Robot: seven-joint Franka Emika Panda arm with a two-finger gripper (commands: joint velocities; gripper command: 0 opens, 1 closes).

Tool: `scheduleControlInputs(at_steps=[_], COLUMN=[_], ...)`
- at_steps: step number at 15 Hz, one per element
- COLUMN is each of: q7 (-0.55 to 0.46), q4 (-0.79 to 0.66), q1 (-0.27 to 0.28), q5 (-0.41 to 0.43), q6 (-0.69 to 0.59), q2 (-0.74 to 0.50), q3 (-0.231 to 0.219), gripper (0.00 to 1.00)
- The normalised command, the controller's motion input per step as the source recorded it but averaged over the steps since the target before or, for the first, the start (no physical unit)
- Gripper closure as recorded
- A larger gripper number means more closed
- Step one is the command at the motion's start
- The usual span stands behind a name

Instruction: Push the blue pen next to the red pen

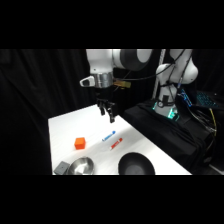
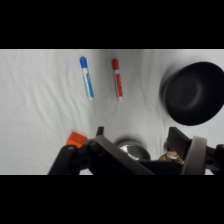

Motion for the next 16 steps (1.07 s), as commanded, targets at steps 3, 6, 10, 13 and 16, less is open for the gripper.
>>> scheduleControlInputs(at_steps=[3,6,10,13,16], q7=[-0.03,-0.16,-0.24,-0.18,-0.11], q4=[0.02,0.04,0.03,0.03,0.02], q1=[-0.032,-0.086,-0.125,-0.114,-0.09], q5=[0.006,-0.008,-0.141,-0.243,-0.215], q6=[0.0,0.06,0.15,0.21,0.27], q2=[0.02,0.07,0.09,0.08,0.11], q3=[0.007,-0.038,-0.078,-0.088,-0.071], gripper=[0.0,0.0,0.0,0.0,0.0])
